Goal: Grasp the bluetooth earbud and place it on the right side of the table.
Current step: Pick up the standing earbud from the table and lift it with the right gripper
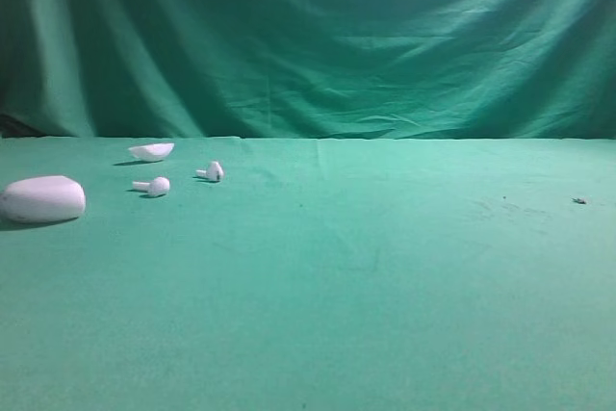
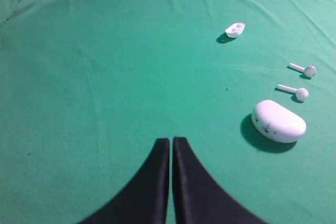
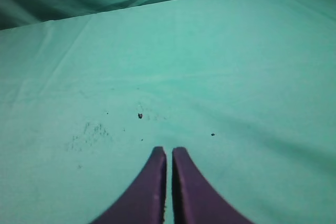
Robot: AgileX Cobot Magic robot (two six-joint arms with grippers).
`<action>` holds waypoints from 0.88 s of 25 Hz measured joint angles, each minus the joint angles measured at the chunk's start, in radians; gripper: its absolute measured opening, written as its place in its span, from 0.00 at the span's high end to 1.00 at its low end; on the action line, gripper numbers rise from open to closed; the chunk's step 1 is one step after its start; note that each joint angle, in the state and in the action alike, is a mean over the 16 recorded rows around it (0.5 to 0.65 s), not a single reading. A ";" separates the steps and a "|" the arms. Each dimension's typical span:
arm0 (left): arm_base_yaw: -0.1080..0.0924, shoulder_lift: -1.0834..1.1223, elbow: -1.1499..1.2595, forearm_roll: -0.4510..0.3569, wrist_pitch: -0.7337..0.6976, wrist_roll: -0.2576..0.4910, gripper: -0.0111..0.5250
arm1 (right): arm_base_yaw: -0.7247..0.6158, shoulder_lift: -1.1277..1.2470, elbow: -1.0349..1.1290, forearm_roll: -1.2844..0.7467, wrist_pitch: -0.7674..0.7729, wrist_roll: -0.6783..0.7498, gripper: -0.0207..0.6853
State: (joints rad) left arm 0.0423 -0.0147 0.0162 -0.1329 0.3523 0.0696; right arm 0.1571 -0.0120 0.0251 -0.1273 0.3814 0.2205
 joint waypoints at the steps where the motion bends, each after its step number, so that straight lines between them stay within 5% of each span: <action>1: 0.000 0.000 0.000 0.000 0.000 0.000 0.98 | 0.000 0.000 0.000 0.000 0.000 0.000 0.97; 15: 0.000 0.000 0.000 0.000 0.000 0.000 0.98 | 0.000 0.000 0.000 0.001 -0.007 0.001 0.97; 22: 0.000 0.000 0.000 0.000 0.000 0.000 0.98 | 0.000 0.000 0.001 0.014 -0.138 0.014 0.97</action>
State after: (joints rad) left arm 0.0423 -0.0147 0.0162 -0.1329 0.3523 0.0696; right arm 0.1571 -0.0120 0.0264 -0.1129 0.2432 0.2349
